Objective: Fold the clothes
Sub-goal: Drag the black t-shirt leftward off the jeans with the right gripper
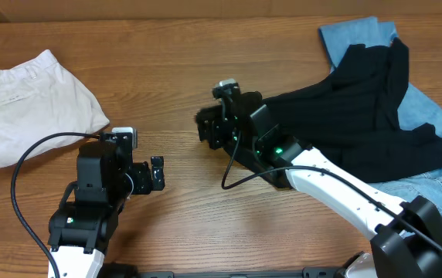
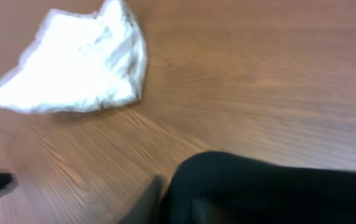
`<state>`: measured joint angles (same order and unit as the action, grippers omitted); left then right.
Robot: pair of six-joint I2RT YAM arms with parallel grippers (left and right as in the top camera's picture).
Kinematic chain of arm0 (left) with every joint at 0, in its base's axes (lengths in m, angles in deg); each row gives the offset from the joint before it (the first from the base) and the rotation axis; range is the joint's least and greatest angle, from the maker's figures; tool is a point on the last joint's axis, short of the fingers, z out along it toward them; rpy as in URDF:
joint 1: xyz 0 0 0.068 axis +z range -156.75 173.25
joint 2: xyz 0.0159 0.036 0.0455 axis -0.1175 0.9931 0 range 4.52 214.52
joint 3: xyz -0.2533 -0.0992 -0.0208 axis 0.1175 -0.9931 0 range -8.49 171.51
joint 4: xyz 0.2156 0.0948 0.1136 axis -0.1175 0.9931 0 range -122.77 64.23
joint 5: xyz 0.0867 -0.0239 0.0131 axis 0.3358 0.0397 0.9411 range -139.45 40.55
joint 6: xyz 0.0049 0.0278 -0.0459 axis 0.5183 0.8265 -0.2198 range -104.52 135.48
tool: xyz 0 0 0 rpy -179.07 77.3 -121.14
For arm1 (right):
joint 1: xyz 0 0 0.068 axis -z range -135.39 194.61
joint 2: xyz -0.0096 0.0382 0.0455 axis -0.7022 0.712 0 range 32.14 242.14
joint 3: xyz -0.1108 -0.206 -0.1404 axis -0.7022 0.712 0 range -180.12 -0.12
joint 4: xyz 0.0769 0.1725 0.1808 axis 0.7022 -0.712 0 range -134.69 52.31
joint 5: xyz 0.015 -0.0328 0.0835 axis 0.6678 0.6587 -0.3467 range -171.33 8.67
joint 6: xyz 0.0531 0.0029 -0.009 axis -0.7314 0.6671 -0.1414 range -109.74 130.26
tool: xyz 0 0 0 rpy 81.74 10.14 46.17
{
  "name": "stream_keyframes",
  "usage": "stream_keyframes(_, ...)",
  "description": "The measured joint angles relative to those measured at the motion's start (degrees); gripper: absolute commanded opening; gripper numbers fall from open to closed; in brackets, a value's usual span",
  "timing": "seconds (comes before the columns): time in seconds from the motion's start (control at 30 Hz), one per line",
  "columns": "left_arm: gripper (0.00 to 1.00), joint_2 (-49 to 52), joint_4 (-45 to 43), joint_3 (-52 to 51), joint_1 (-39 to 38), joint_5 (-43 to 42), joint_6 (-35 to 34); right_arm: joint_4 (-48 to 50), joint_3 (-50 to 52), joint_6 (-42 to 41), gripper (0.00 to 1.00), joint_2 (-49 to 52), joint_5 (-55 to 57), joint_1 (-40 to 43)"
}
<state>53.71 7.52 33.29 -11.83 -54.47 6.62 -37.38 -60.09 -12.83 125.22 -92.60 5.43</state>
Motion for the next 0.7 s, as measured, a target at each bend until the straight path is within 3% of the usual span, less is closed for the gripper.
stream_keyframes(0.03,1.00,0.0,0.0,0.0,0.0,0.0,0.0,1.4,0.0,0.0,0.65,0.1,0.2,-0.3)
stream_keyframes(0.07,1.00,0.0,0.0,0.0,0.0,0.0,0.0,2.2,0.0,0.0,0.87,0.2,0.4,-0.3)
stream_keyframes(0.1,1.00,0.0,0.0,0.0,0.0,0.0,0.0,2.4,0.0,0.1,1.00,0.2,1.1,-0.3)
stream_keyframes(0.37,1.00,0.0,-2.2,0.1,0.0,-2.2,0.0,-8.4,0.0,0.6,1.00,-1.9,5.6,5.7)
stream_keyframes(0.7,1.00,8.6,-11.5,0.3,-4.9,-6.9,-0.1,-32.1,-0.1,0.7,1.00,-18.6,12.4,20.6)
